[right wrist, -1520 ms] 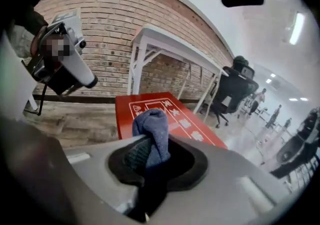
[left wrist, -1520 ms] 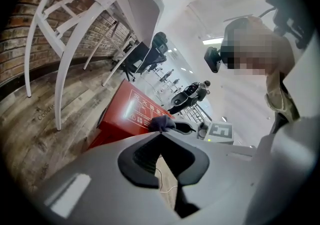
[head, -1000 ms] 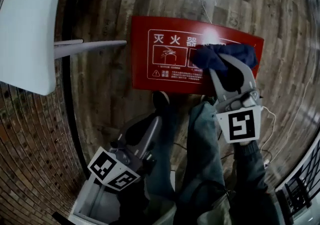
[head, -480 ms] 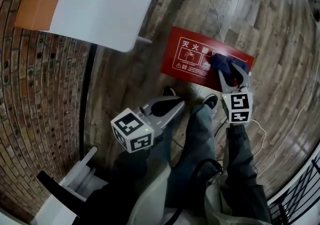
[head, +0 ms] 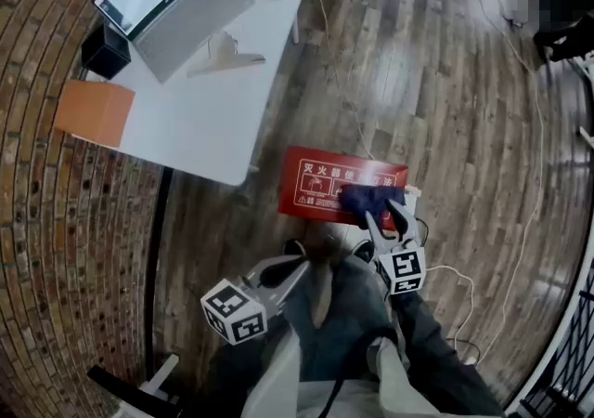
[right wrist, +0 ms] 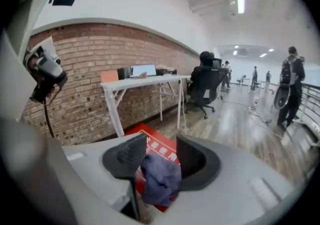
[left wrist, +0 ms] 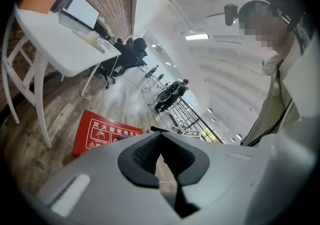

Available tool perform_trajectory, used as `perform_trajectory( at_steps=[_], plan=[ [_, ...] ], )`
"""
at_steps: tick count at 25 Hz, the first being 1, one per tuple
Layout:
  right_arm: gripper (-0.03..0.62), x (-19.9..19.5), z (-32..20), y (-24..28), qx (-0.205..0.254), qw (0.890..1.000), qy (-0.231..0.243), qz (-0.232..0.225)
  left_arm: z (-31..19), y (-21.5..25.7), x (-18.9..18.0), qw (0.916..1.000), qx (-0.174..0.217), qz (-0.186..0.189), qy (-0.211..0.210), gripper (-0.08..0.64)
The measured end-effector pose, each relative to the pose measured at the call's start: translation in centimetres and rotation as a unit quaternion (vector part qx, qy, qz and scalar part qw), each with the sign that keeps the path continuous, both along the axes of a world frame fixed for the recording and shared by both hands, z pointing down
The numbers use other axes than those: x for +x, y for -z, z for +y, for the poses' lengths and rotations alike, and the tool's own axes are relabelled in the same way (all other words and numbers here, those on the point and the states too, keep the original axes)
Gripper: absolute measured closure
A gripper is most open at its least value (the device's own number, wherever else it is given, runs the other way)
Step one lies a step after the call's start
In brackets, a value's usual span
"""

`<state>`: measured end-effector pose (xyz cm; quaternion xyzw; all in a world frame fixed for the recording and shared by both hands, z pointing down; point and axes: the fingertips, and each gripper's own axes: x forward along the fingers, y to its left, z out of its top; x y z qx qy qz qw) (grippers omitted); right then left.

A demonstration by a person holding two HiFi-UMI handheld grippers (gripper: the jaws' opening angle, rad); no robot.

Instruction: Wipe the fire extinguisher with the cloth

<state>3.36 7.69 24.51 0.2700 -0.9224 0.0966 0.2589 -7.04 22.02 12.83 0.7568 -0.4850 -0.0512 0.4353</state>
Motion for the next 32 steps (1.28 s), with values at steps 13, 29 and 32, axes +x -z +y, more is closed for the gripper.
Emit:
perform_trajectory(
  at_steps=[13, 29, 32],
  plan=[
    [0.419, 6.7, 1.3, 13.7, -0.105, 0.966, -0.123, -0.201, 1.2, 11.4, 0.3, 0.9966, 0.065, -0.050, 0.016, 0.555],
    [0.436, 11.4, 12.1, 18.2, -0.123, 0.971, -0.141, -0.150, -2.2, 14.6, 6.6, 0.9859, 0.102, -0.035, -0.127, 0.555],
    [0.436, 11.2, 11.2, 18.6, -0.124, 0.967, -0.140, -0.174, -1.8, 15.4, 7.0, 0.9871, 0.109, -0.039, -0.111, 0.555]
  ],
)
